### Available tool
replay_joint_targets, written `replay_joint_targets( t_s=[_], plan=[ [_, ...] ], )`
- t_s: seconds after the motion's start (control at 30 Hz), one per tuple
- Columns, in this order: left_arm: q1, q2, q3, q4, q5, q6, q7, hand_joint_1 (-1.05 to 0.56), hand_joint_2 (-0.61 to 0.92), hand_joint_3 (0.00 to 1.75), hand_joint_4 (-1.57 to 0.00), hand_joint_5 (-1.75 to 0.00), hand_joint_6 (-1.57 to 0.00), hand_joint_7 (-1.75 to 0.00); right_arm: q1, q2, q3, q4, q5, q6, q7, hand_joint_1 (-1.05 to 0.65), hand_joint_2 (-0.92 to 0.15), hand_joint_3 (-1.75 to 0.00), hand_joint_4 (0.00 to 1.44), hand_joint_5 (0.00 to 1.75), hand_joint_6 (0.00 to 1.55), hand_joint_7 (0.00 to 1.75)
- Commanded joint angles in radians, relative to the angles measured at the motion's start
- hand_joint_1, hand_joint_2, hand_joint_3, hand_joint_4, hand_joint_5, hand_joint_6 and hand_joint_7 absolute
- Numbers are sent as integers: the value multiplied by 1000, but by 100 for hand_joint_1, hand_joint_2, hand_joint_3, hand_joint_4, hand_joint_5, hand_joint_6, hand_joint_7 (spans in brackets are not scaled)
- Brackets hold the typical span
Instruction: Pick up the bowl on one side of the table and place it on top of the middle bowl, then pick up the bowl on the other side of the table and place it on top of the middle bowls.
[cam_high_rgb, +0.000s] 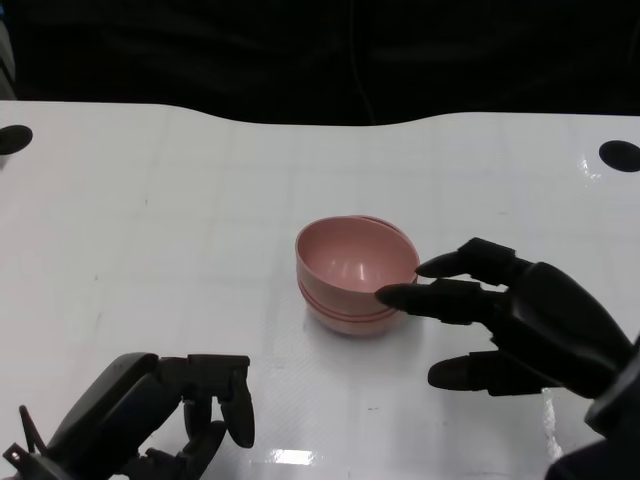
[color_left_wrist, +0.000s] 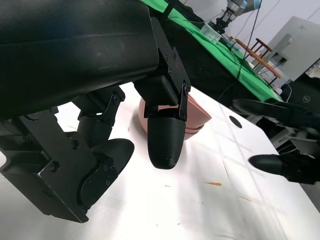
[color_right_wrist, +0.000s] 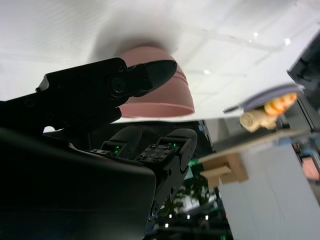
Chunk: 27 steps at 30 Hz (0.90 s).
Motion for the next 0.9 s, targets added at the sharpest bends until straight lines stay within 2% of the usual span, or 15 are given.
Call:
replay_joint_targets(
  t_s=[0.03, 0.1, 0.2, 0.27, 0.6, 0.7, 0.8, 0.9],
  plan=[
    [-6, 13, 7, 11, 4, -15, 1, -1, 29, 151, -82, -169, -79, -147, 31, -14, -42, -19, 34, -44, -39, -43, -92, -8, 13, 77, 53, 2],
    [-7, 13, 7, 12, 4, -16, 1, -2, 29, 151, -81, -169, -79, -147, 34, -11, -49, -17, 34, -54, -41, -43, -92, -8, 13, 79, 54, 2],
    [-6, 13, 8, 13, 2, -15, 0, -1, 30, 150, -82, -169, -79, -148, 87, -26, -74, -63, 94, -77, -14, -41, -92, -8, 3, 91, 50, 1],
    [-6, 14, 9, 15, 3, -16, 1, -1, 30, 150, -81, -170, -79, -148, 108, -27, -84, -80, 127, -93, -2, -40, -92, -7, 1, 94, 47, 0],
    [-7, 13, 8, 18, 1, -17, -1, 0, 30, 150, -82, -169, -79, -149, 139, -27, -110, -105, 160, -99, 38, -40, -92, -7, 0, 94, 45, 0],
    [-7, 13, 7, 19, 0, -17, -2, -1, 30, 150, -81, -169, -79, -149, 170, -39, -128, -131, 179, -96, 59, -39, -91, -6, 0, 95, 47, 1],
    [-8, 15, 8, 14, 0, -12, -4, -1, 31, 149, -81, -169, -79, -149, 237, -39, -147, -183, 212, -59, 95, -36, -89, -4, 2, 99, 55, 6],
    [-8, 16, 8, 11, 1, -12, -5, -1, 31, 149, -81, -168, -79, -148, 277, -29, -158, -218, 217, -35, 115, -29, -88, -3, 9, 103, 62, 10]
  ],
)
